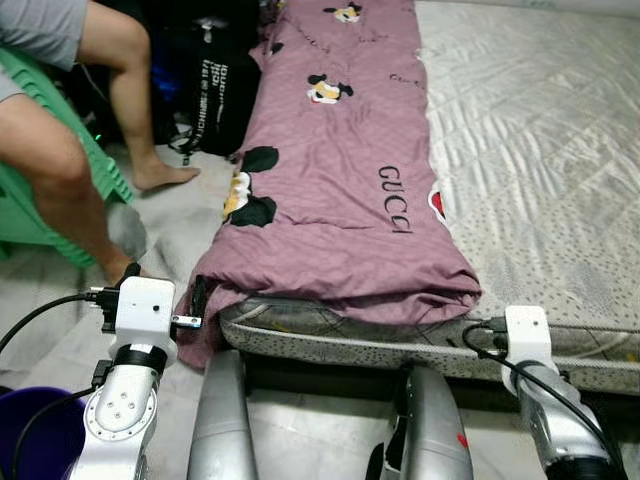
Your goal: Clean up the room
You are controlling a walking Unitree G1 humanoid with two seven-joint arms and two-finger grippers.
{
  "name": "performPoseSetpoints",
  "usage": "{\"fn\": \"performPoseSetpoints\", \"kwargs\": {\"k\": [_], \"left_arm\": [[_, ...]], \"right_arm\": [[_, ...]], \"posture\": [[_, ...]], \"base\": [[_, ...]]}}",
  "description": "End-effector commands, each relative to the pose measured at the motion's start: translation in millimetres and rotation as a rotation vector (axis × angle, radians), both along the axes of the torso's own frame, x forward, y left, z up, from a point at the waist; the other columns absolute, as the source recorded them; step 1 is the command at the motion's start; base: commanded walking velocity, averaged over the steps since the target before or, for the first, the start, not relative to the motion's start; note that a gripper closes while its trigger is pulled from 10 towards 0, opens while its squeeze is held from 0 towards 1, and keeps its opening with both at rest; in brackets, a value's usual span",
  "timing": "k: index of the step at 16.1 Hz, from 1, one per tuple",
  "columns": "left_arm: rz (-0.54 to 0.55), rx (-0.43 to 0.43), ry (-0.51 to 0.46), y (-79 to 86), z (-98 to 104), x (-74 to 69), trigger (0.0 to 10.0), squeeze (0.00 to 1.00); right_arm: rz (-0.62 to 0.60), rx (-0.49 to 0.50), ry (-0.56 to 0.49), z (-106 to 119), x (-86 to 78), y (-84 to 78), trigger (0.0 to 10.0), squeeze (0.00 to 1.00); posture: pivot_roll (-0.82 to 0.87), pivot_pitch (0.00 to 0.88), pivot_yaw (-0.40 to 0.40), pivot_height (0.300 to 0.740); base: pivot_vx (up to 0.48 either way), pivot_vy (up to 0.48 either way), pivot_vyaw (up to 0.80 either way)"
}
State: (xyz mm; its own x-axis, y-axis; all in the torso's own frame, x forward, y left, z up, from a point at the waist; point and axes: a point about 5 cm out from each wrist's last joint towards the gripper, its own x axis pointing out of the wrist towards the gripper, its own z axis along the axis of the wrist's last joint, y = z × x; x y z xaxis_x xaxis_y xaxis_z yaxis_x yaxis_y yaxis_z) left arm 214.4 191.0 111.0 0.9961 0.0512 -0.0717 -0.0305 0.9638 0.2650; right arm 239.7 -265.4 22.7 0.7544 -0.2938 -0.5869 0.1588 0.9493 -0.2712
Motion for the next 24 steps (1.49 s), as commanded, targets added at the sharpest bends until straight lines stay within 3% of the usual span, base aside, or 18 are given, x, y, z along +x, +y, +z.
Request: {"fn": "performPoseSetpoints", "kwargs": {"k": [1, 5, 6, 7, 8, 11, 12, 15, 16, 17, 21, 24], "left_arm": [[0.016, -0.004, 0.008, 1.6, -2.5, 0.8, 10.0, 0.0], [0.023, -0.011, -0.026, 0.3, 4.2, 4.5, 10.0, 0.0], [0.025, -0.012, -0.033, -0.2, 5.6, 4.7, 10.0, 0.0], [0.024, -0.013, -0.043, -1.8, 8.1, 5.7, 10.0, 0.0], [0.021, -0.014, -0.048, -2.8, 9.0, 6.2, 10.0, 0.0], [0.01, -0.019, -0.056, -7.0, 11.2, 8.5, 10.0, 0.0], [0.009, -0.02, -0.057, -7.5, 11.6, 8.7, 10.0, 0.0], [0.002, -0.028, -0.046, -11.4, 9.0, 9.3, 10.0, 0.0], [-0.002, -0.03, -0.045, -13.7, 9.0, 9.7, 10.0, 0.0], [0.004, -0.032, -0.044, -12.7, 9.2, 9.6, 10.0, 0.0], [0.018, -0.034, -0.023, -8.6, 4.4, 8.6, 10.0, 0.0], [0.011, -0.033, -0.02, -9.2, 3.3, 12.0, 10.0, 0.0]], "right_arm": [[-0.015, -0.021, -0.041, 11.5, 4.5, -6.4, 0.0, 0.0], [-0.008, -0.076, -0.406, 69.1, 45.4, 4.4, 0.0, 0.0], [0.022, -0.059, -0.494, 85.0, 57.2, 14.8, 0.0, 0.0], [0.092, -0.003, -0.549, 98.8, 73.5, 37.6, 0.0, 0.0], [0.123, 0.027, -0.55, 99.2, 80.4, 47.5, 0.0, 0.0], [0.255, 0.144, -0.368, 71.3, 100.4, 86.9, 0.0, 0.0], [0.283, 0.155, -0.339, 66.7, 102.4, 93.2, 0.0, 0.0], [0.239, 0.223, -0.18, 40.8, 105.5, 112.9, 0.0, 0.0], [0.215, 0.245, -0.129, 32.7, 103.7, 114.3, 0.0, 0.0], [0.182, 0.23, -0.086, 25.1, 99.2, 103.6, 0.0, 0.0], [0.066, 0.171, 0.0, 6.1, 74.7, 47.9, 0.0, 0.0], [0.053, 0.154, 0.045, -4.9, 48.3, 32.7, 0.0, 0.0]], "posture": [[0.16, 0.064, -0.027, 0.536], [0.16, 0.059, -0.033, 0.536], [0.16, 0.059, -0.033, 0.536], [0.17, 0.061, -0.032, 0.536], [0.17, 0.061, -0.032, 0.536], [0.18, 0.066, -0.031, 0.536], [0.18, 0.067, -0.031, 0.536], [0.19, 0.078, -0.039, 0.536], [0.2, 0.081, -0.041, 0.536], [0.2, 0.082, -0.044, 0.536], [0.18, 0.083, -0.041, 0.536], [0.16, 0.074, -0.032, 0.536]], "base": [[0.0, 0.0, 0.0], [0.0, 0.0, 0.0], [0.0, 0.0, 0.0], [0.0, 0.0, 0.0], [0.0, 0.0, 0.0], [0.0, 0.0, 0.0], [0.0, 0.0, 0.0], [0.0, 0.0, 0.0], [0.0, 0.0, 0.0], [0.0, 0.0, 0.0], [0.0, 0.0, 0.0], [0.0, 0.0, 0.0]]}}
